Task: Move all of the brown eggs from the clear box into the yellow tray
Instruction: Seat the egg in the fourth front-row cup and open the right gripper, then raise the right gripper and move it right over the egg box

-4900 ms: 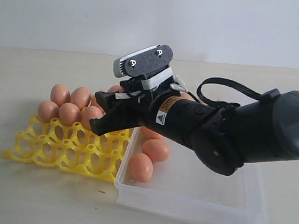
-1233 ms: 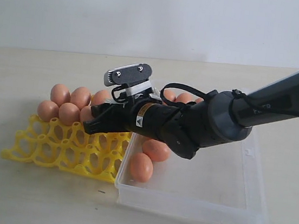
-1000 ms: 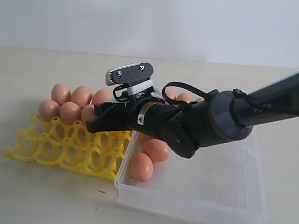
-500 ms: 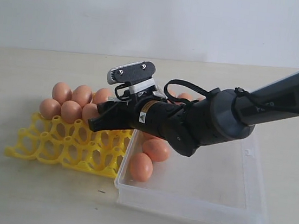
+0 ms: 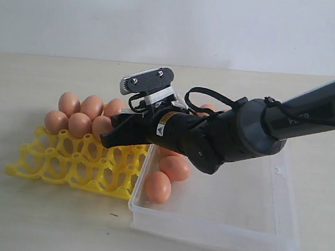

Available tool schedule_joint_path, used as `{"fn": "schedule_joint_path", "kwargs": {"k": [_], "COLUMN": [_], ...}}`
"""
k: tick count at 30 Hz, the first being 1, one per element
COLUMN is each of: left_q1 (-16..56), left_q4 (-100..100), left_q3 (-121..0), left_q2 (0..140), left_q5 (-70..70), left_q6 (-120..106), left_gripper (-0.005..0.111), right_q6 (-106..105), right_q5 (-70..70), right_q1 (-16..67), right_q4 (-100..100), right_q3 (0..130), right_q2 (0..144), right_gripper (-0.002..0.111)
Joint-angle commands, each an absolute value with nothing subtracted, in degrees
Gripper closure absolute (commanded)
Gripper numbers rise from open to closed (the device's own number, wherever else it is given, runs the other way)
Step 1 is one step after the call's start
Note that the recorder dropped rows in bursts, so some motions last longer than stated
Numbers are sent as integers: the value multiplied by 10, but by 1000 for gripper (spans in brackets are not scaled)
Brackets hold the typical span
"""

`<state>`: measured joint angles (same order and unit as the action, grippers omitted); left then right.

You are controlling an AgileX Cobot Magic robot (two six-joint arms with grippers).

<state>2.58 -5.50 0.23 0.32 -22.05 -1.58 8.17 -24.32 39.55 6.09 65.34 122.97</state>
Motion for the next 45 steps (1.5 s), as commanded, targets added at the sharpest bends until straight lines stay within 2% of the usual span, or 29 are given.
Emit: {"fn": "schedule_joint_path", "kwargs": {"k": [1, 8, 11, 26, 35, 45], "left_q1": [29, 29, 29, 29, 29, 29], "left_q4": [-54, -54, -54, -54, -54, -54], "left_q3": [0, 0, 0, 0, 0, 0], "left_q2": [0, 0, 0, 0, 0, 0], "left_q5": [-217, -217, -217, -217, -217, -217], "left_q6": [-13, -13, -13, -13, -13, -13], "left_gripper": [107, 107, 107, 107, 107, 107], "right_q6": [75, 75, 75, 77, 80, 79], "right_q5": [-243, -250, -249, -246, -217, -61], "right_q1": [392, 392, 392, 392, 392, 393], "right_q4": [59, 55, 55, 44, 44, 46], "right_q3": [657, 657, 657, 657, 657, 654], "right_q2": [1222, 1222, 1222, 1213, 1141, 1063], "right_gripper": [96, 58, 50, 50, 50, 53]}}
